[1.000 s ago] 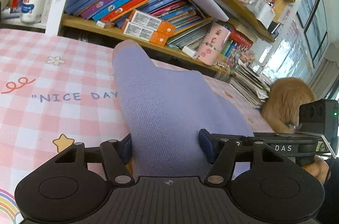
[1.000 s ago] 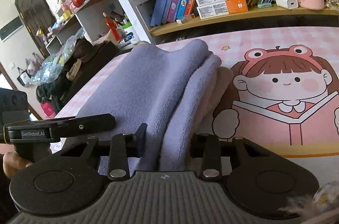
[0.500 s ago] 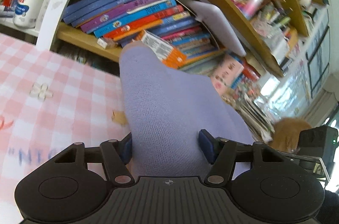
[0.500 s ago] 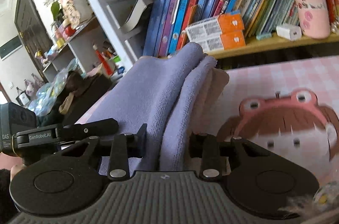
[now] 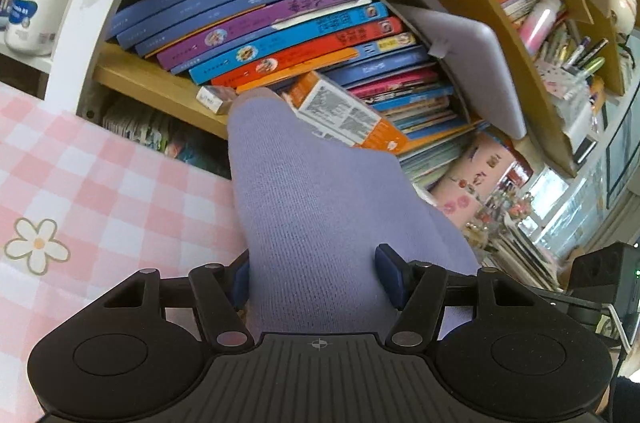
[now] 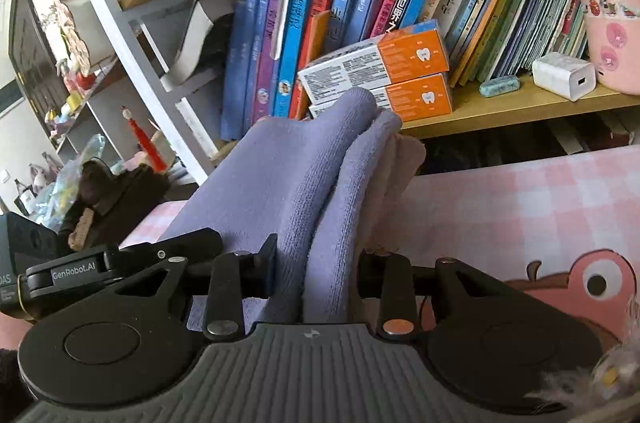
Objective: Fold clothes
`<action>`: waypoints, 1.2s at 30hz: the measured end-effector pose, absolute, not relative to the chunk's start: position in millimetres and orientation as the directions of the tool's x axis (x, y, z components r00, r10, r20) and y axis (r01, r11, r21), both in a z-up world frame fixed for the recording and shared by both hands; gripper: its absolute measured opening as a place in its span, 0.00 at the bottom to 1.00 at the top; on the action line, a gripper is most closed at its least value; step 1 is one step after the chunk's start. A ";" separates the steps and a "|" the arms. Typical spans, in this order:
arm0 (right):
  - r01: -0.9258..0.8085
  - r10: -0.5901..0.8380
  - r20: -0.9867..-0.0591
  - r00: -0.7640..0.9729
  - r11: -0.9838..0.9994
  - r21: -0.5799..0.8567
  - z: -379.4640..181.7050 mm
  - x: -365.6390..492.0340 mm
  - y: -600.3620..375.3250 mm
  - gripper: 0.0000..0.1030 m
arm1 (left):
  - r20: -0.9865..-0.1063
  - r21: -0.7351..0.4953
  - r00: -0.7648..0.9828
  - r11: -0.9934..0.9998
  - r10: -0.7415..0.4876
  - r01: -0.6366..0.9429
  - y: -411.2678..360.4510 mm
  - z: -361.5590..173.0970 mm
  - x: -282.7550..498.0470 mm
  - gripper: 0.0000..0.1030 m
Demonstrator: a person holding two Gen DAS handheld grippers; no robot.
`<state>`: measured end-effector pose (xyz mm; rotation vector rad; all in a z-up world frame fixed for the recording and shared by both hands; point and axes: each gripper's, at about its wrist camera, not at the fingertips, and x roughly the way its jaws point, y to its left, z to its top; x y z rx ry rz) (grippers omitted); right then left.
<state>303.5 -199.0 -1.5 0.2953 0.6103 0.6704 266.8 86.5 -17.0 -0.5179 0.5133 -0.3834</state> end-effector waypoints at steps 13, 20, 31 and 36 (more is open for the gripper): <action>-0.441 0.629 -0.440 0.641 0.771 0.460 -19.0 312.5 -201.4 0.68 | -0.373 -0.526 0.835 0.833 -0.404 0.168 92.8 -20.7 268.4 0.71; -0.372 0.515 -0.367 0.775 0.840 0.394 -5.3 267.1 -222.8 0.86 | -0.263 -0.448 0.904 0.873 -0.336 0.194 86.3 3.6 212.8 0.81; -0.338 0.373 -0.275 0.886 0.926 0.168 5.1 154.3 -208.4 0.90 | -0.285 -0.231 0.944 0.967 -0.168 0.103 46.2 18.5 134.0 0.85; -0.316 0.333 -0.232 0.914 0.943 0.106 4.8 117.5 -204.1 0.95 | -0.262 -0.148 0.960 0.987 -0.096 0.059 34.9 21.4 101.9 0.90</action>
